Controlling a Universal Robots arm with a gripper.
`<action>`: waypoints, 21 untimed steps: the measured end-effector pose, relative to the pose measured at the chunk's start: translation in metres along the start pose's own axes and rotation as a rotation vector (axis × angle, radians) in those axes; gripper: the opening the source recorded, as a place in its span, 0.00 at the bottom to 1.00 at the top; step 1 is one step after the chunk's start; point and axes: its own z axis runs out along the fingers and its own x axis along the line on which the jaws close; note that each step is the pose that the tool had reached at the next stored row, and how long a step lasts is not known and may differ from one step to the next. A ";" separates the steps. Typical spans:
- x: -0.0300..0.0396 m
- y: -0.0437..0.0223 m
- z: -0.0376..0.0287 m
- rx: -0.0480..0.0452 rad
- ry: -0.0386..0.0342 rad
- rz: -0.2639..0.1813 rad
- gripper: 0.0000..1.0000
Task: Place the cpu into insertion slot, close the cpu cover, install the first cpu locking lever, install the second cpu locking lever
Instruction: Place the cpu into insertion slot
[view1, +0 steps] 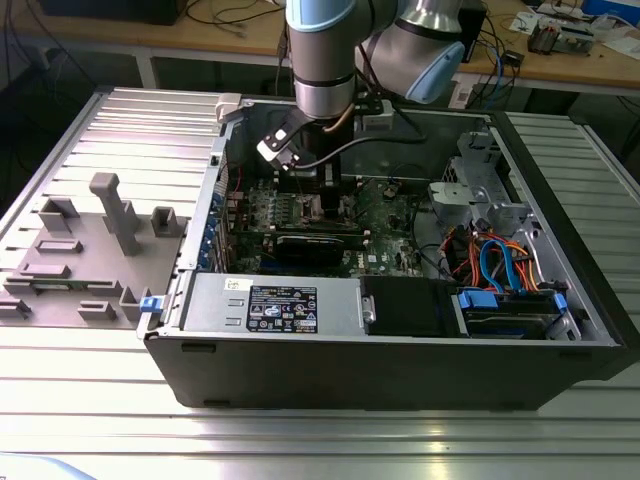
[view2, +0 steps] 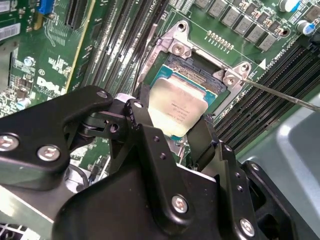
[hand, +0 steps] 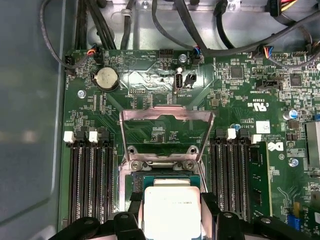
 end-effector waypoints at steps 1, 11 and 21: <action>0.0003 -0.0003 0.0005 0.0002 -0.0005 0.004 0.54; 0.0057 -0.0028 0.0081 -0.0008 0.0000 -0.001 0.54; 0.0059 -0.0033 0.0115 -0.0015 0.0011 -0.008 0.54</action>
